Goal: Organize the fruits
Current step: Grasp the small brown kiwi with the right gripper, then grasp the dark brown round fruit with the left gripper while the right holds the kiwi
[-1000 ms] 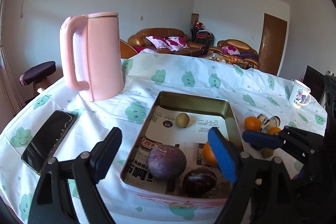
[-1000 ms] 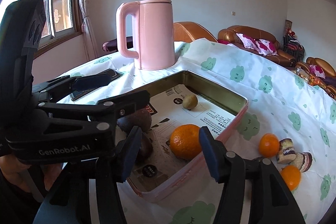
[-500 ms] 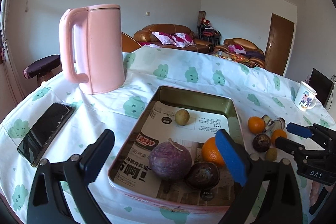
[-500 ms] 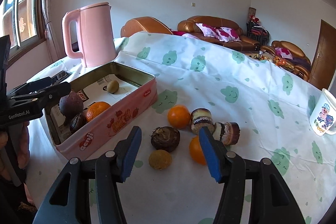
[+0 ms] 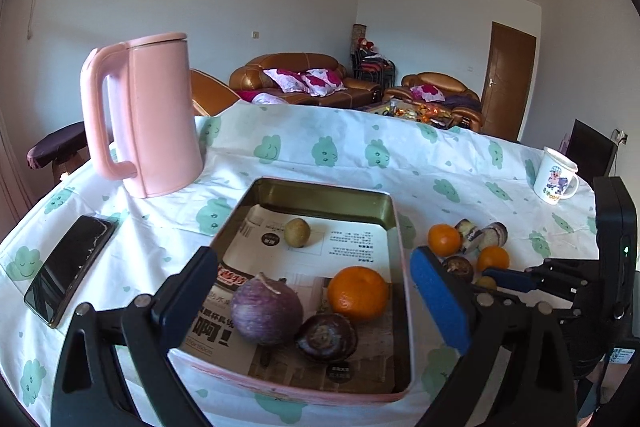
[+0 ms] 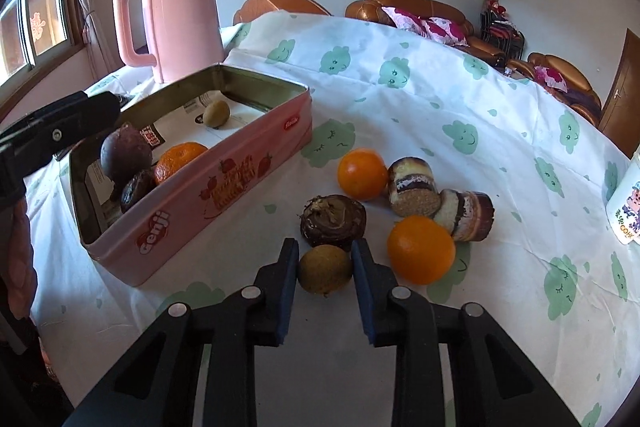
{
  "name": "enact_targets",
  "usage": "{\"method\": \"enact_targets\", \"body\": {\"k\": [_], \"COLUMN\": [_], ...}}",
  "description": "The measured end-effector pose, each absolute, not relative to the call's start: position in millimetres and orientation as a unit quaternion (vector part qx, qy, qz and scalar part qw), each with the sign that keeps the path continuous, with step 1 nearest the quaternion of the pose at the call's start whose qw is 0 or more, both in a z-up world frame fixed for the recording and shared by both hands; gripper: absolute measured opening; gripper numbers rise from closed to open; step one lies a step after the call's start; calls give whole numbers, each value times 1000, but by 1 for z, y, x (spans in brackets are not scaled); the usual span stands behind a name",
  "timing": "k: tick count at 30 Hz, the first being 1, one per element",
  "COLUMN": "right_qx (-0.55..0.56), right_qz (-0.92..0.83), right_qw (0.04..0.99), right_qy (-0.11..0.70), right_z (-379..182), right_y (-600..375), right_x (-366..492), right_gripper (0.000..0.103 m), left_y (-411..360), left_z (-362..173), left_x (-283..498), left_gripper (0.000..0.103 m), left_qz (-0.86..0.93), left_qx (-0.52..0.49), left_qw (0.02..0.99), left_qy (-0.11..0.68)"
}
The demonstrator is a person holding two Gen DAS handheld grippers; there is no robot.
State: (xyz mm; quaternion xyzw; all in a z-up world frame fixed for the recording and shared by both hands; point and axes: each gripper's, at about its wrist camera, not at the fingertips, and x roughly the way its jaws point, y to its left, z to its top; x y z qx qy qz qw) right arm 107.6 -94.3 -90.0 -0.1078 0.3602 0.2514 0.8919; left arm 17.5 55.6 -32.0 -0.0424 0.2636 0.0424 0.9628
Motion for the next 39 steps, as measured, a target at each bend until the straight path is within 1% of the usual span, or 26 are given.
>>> {"method": "enact_targets", "body": {"k": [7, 11, 13, 15, 16, 17, 19, 26, 27, 28, 32, 39], "right_qx": [-66, -49, -47, -36, -34, -33, -32, -21, -23, -24, -17, 0], "right_qz": [177, 152, 148, 154, 156, 157, 160, 167, 168, 168, 172, 191], "right_qw": [926, 932, 934, 934, 934, 934, 934, 931, 930, 929, 931, 935], "right_qy": [327, 324, 321, 322, 321, 320, 319, 324, 327, 329, 321, 298], "right_z": [-79, -77, -76, -76, -76, -76, -75, -77, -78, -79, -77, -71], "right_y": [-149, -172, -178, -182, -182, -182, -183, -185, -184, -184, -188, -193], "right_x": [108, 116, 117, 118, 118, 118, 117, 118, 119, 119, 117, 110], "right_gripper": [29, 29, 29, 29, 29, 29, 29, 29, 29, 29, 29, 29], "left_y": [-9, -38, -47, -54, -58, -62, -67, -71, -70, -68, -65, -54], "left_z": [-31, -41, -49, -58, -62, -65, -73, -89, -91, -90, -89, -78], "left_x": [37, 61, 73, 82, 86, 89, 94, 111, 113, 114, 113, 105], "left_gripper": [97, 86, 82, 74, 62, 54, 51, 50, 47, 40, 39, 39], "left_qz": [-2, -27, -43, -51, -52, -56, -54, -61, -66, -68, -74, -92], "left_qx": [9, 22, 25, 29, 34, 40, 51, 43, 38, 31, 16, -19], "left_qw": [963, 951, 942, 933, 929, 925, 920, 901, 898, 899, 901, 915], "left_qy": [270, 306, 332, 356, 365, 373, 385, 428, 434, 432, 427, 392]}}
